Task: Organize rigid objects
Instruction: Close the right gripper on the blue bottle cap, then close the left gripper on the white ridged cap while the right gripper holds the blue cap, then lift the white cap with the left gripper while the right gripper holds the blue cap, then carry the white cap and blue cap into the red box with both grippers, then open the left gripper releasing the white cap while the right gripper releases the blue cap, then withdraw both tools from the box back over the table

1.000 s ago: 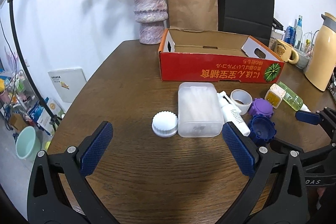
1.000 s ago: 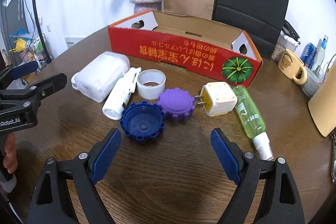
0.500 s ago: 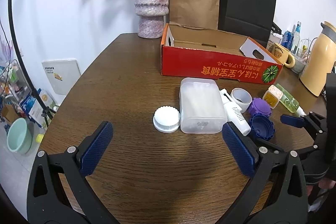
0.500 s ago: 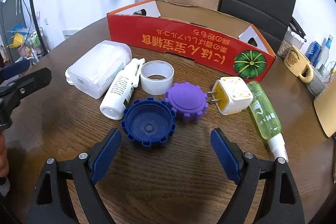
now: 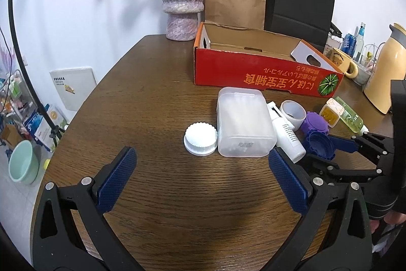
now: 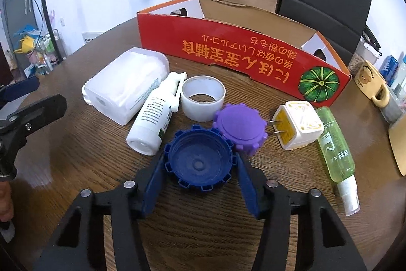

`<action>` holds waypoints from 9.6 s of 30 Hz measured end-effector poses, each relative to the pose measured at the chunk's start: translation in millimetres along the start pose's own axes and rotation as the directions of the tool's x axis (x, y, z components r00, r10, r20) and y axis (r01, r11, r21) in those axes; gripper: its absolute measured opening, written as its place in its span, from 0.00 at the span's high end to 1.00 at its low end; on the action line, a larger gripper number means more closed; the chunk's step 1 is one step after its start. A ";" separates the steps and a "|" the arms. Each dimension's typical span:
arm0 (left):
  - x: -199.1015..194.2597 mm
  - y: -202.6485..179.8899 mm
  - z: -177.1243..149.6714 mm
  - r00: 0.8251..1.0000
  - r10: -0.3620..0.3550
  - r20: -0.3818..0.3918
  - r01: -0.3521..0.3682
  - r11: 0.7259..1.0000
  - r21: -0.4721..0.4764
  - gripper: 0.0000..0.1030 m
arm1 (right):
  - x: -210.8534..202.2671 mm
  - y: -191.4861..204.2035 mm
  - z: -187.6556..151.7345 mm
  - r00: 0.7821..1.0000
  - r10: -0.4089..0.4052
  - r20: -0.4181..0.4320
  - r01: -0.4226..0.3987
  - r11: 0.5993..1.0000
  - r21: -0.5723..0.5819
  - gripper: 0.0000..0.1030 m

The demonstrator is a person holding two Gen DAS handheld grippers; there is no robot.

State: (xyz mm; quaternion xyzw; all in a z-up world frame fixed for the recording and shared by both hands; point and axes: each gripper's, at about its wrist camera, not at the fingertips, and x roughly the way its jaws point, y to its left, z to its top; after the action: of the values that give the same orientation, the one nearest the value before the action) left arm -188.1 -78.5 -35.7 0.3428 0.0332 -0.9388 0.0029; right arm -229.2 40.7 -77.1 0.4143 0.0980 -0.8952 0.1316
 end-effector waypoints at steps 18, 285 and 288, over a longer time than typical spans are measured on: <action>2.8 3.1 0.9 0.999 0.042 -0.017 -0.042 0.999 -0.010 0.00 | -14.2 -11.9 1.1 0.997 -0.026 0.069 0.021 0.997 0.071 0.43; 65.1 -66.7 125.0 0.991 0.066 0.112 -0.061 0.997 -0.041 0.00 | -15.5 -117.2 92.0 0.963 -0.139 0.230 0.103 0.981 0.162 0.15; 59.1 -66.0 117.3 0.991 0.064 0.120 -0.060 0.997 -0.038 0.00 | -21.4 -113.1 81.2 0.962 -0.138 0.235 0.101 0.981 0.162 0.15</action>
State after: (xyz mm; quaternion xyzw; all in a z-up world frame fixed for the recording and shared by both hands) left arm -310.7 -19.1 19.8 0.2861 0.0382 -0.9566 0.0401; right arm -309.8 127.9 -1.4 0.3024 0.0389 -0.9507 0.0568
